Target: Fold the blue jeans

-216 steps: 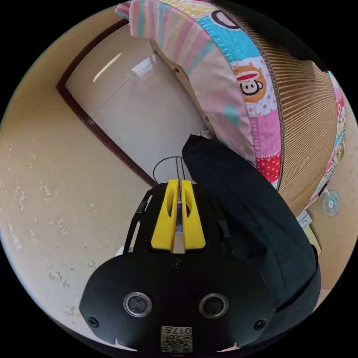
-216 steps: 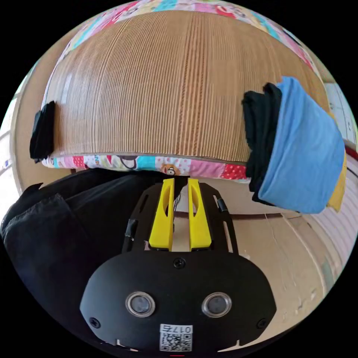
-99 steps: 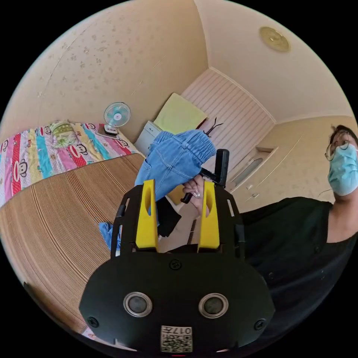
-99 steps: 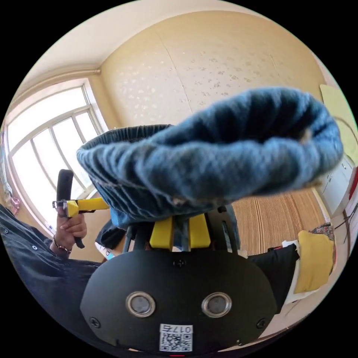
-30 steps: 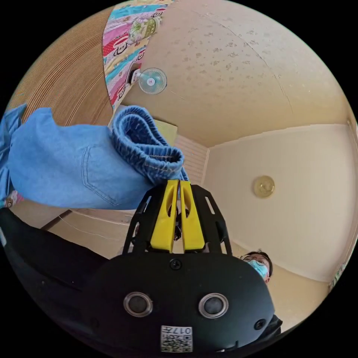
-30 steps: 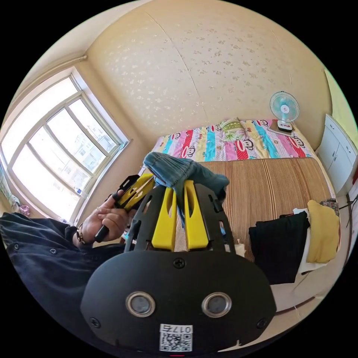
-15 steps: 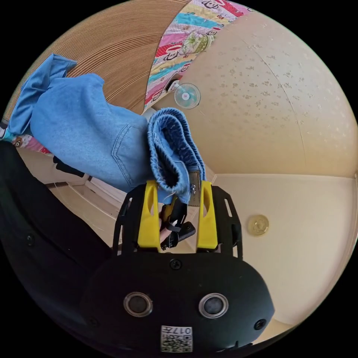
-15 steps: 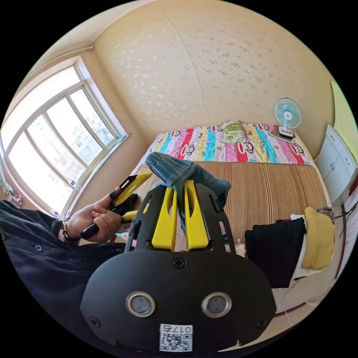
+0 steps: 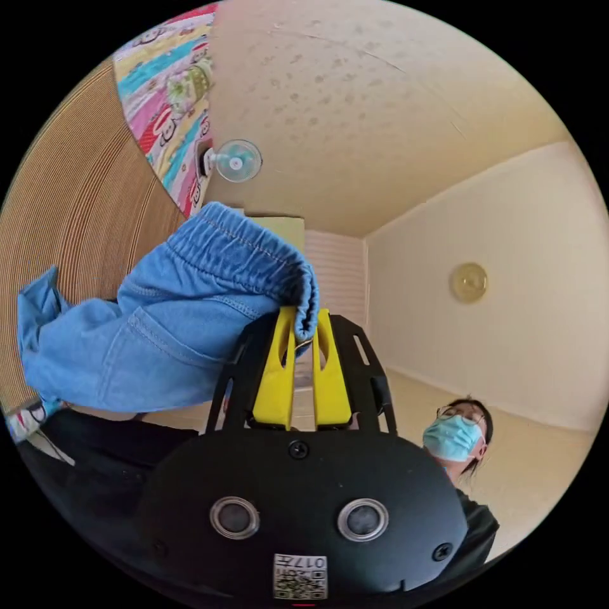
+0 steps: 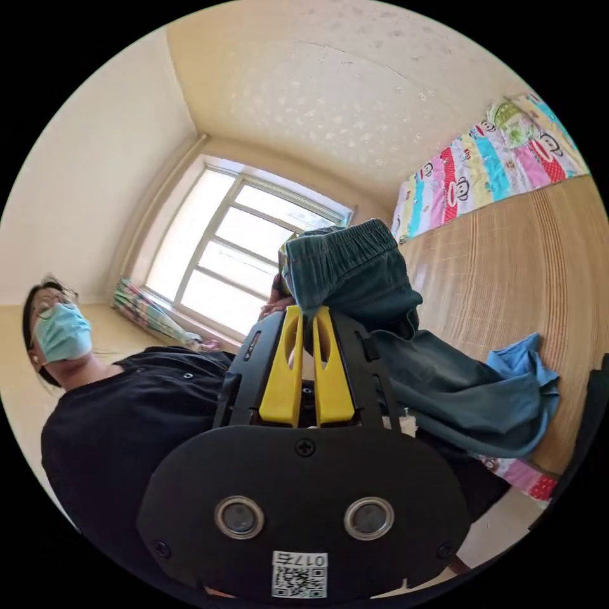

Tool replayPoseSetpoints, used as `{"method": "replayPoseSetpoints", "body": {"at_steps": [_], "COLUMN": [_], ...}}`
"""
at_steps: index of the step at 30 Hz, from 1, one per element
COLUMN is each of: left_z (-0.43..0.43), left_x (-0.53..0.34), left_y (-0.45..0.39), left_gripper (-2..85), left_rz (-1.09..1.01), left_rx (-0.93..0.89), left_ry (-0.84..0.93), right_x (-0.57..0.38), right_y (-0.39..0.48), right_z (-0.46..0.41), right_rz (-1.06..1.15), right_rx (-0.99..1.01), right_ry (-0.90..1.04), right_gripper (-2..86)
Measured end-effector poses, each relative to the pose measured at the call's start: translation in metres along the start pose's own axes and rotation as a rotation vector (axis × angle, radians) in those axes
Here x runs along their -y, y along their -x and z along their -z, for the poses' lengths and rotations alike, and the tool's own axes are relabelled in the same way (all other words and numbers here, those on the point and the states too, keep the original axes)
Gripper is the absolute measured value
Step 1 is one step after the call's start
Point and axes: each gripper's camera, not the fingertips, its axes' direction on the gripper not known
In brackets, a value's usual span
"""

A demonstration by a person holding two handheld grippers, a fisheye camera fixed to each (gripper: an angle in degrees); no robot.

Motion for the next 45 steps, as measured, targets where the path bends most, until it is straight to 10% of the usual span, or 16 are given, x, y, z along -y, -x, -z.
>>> {"method": "replayPoseSetpoints", "body": {"at_steps": [9,17,21,28,33,39,45], "left_z": [-0.050,-0.109,-0.147,-0.155,-0.176,-0.200,-0.204], "left_x": [-0.084,-0.147,-0.207,-0.365,-0.440,-0.491,-0.511], "left_y": [-0.068,-0.048,-0.137,-0.298,-0.330,-0.379,-0.397], "left_gripper": [4.4,4.1,4.2,4.2,4.0,4.0,4.0], "left_rz": [-0.404,-0.303,-0.603,-1.115,-1.215,-1.295,-1.281], "left_rx": [0.305,0.893,1.034,0.856,0.745,0.706,0.688], "left_ry": [0.266,0.429,0.245,-0.286,-0.519,-0.486,-0.491], "right_x": [0.004,0.051,0.051,-0.021,-0.023,-0.045,-0.052], "right_y": [0.023,0.162,0.261,0.448,0.492,0.531,0.560], "right_z": [0.053,0.030,-0.005,-0.025,-0.022,-0.005,-0.015], "right_rz": [0.009,0.144,0.426,0.959,0.936,1.006,0.916], "right_rx": [0.135,-0.816,-0.885,-0.751,-0.603,-0.154,-0.368], "right_ry": [-0.199,-0.122,-0.212,-0.431,-0.405,-0.447,-0.453], "right_gripper": [1.5,0.8,0.7,0.7,0.8,1.2,1.2]}}
